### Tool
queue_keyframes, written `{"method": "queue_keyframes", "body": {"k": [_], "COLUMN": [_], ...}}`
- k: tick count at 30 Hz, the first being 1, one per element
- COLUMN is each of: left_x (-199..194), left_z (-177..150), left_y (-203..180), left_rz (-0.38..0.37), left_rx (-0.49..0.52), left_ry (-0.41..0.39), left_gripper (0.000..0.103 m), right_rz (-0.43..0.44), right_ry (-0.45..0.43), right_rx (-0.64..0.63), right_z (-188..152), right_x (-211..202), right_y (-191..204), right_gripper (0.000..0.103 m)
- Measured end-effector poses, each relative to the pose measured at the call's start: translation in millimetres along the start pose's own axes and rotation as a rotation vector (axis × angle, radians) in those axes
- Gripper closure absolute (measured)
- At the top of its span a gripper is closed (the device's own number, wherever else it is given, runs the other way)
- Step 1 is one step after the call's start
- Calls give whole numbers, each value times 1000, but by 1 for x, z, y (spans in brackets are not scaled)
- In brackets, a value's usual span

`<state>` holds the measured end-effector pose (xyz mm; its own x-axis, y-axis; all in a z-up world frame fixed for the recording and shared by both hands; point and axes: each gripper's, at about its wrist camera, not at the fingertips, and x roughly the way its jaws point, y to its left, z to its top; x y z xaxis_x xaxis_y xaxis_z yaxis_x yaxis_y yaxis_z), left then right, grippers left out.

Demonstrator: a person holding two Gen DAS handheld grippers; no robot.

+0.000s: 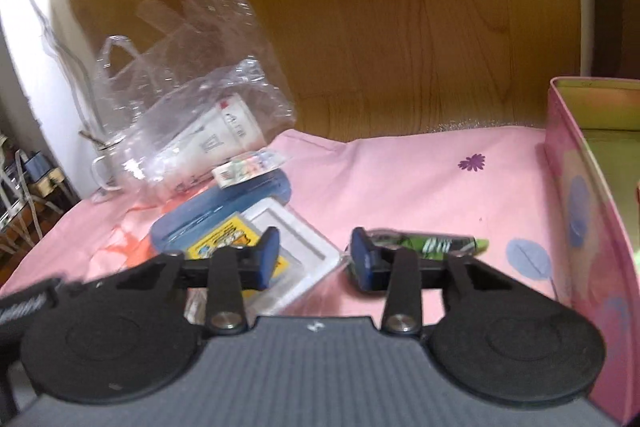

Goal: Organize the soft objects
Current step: 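Move the right tool back to the yellow card box, then grasp the yellow card box with the right gripper and lift it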

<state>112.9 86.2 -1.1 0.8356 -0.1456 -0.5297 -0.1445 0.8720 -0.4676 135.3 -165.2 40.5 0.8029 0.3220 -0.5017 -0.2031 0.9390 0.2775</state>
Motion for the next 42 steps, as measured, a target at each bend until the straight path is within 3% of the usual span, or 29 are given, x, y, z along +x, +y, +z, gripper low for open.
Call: {"method": "queue_keyframes", "body": {"k": [1, 2, 5, 8, 11, 18, 22, 25, 27, 29, 36, 42], "left_x": [0, 0, -1, -2, -3, -9, -20, -21, -18, -17, -17, -14], "left_z": [0, 0, 0, 0, 1, 2, 4, 4, 4, 4, 4, 3], "left_y": [0, 0, 0, 2, 5, 5, 6, 3, 2, 2, 2, 0], "left_rz": [0, 1, 3, 6, 11, 32, 51, 52, 51, 50, 42, 39], "left_rx": [-2, -3, -3, -8, -15, -9, -14, 1, 13, 16, 17, 32], "left_ry": [0, 0, -2, -9, -16, -58, -126, -130, -119, -109, -103, -88], "left_gripper": [7, 7, 7, 7, 7, 7, 7, 7, 7, 7, 6, 6], "right_rz": [11, 51, 116, 105, 69, 45, 46, 26, 12, -13, -16, 26], "right_ry": [-1, 14, 32, -3, -67, -106, -73, -30, 15, 1, -73, -56], "right_rx": [-11, -16, -70, -182, -278, -293, -342, -389, -389, -410, -498, -546], "right_z": [-3, -8, -21, -32, -35, -26, -29, -34, -35, -38, -54, -73], "right_x": [-4, -8, -20, -30, -39, -30, -12, 3, 16, 16, -14, -54], "right_y": [3, 5, 20, 37, 48, 50, 64, 73, 74, 77, 79, 71], "right_gripper": [82, 88, 88, 87, 67, 23, 15, 17, 27, 32, 36, 37]}}
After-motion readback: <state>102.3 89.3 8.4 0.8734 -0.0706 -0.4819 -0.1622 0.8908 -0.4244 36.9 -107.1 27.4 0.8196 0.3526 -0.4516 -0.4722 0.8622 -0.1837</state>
